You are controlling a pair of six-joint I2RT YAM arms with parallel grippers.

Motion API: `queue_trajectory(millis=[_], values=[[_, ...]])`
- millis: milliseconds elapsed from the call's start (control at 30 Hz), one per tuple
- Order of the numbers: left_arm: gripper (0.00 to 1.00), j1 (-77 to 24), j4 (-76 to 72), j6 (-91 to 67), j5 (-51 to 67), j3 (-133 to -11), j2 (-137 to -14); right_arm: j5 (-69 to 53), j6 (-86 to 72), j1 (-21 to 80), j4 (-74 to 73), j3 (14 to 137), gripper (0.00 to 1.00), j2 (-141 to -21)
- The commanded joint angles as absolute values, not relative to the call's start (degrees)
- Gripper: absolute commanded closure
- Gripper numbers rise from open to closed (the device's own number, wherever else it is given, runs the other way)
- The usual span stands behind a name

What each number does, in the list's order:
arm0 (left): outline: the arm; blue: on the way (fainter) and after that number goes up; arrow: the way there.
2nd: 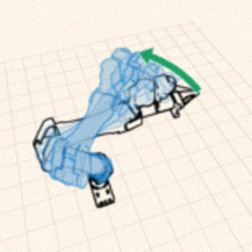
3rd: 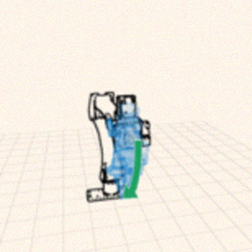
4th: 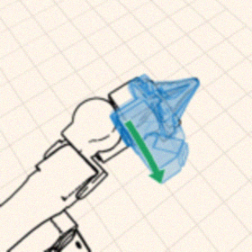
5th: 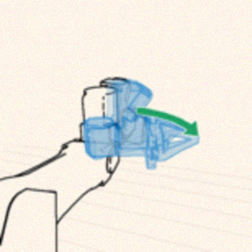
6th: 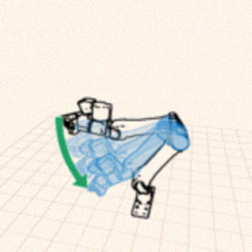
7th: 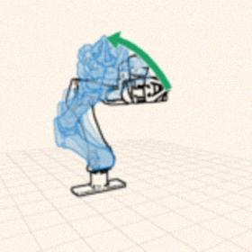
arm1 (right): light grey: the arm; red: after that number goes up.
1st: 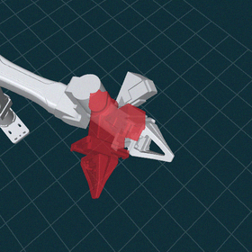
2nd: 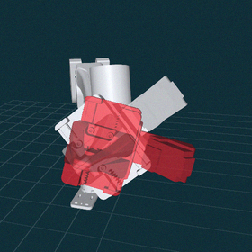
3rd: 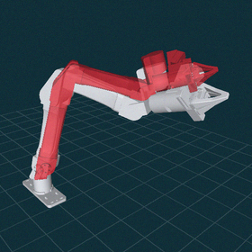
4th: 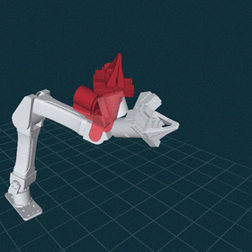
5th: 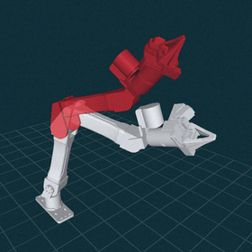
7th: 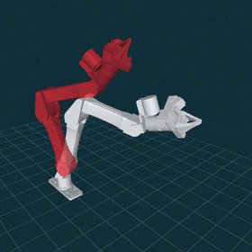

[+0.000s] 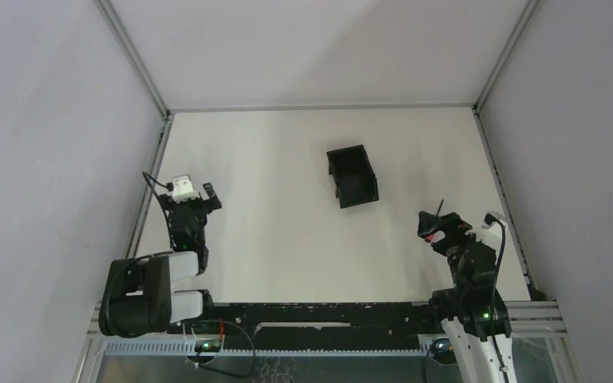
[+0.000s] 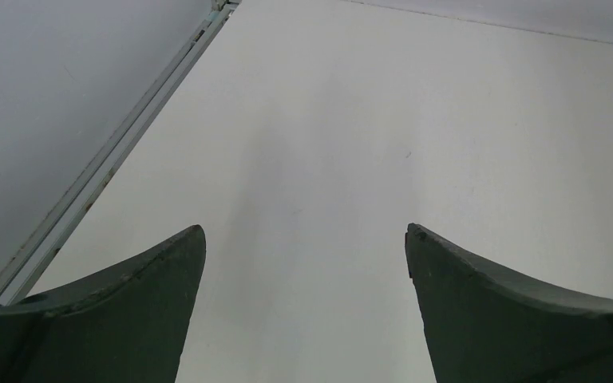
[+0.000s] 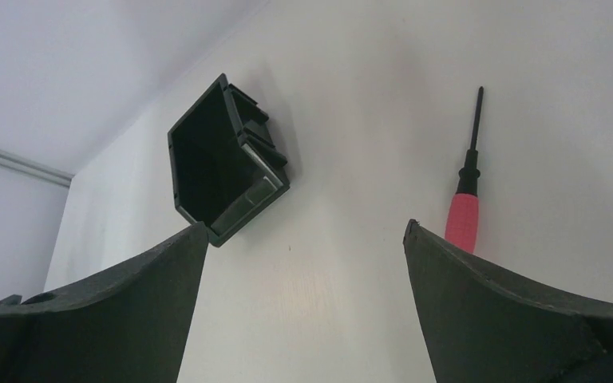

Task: Put the screwdriver in the bin

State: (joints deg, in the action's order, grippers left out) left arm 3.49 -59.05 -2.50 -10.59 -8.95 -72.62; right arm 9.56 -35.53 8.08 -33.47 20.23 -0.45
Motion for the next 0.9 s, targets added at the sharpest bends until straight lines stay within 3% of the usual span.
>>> queue_trajectory(millis=[0,233,467,567,767,867], values=[[0.00,3.20,-60.82,-1.58,-11.03,-11.04,-72.16,12.84,-36.12,8.41,-32.80,22.24,0.00,0.11],[0.00,3.25,-60.82,-1.58,-11.01,-11.01,-72.10,10.58,-29.28,8.36,-28.14,33.08,0.04,-11.23],[0.00,3.25,-60.82,-1.58,-11.01,-11.00,-72.16,17.55,-23.72,7.27,-45.69,58.97,0.06,-47.17],[0.00,3.25,-60.81,-1.57,-11.01,-11.00,-72.12,13.70,-23.99,2.22,-53.01,66.09,0.04,-60.21],[0.00,3.22,-60.82,-1.54,-11.02,-11.05,-72.14,8.07,-23.58,-4.29,-50.20,60.48,0.07,-74.07],[0.00,3.24,-60.82,-1.58,-11.05,-10.99,-72.11,2.56,-22.13,-7.00,-45.28,55.96,0.16,-79.24]])
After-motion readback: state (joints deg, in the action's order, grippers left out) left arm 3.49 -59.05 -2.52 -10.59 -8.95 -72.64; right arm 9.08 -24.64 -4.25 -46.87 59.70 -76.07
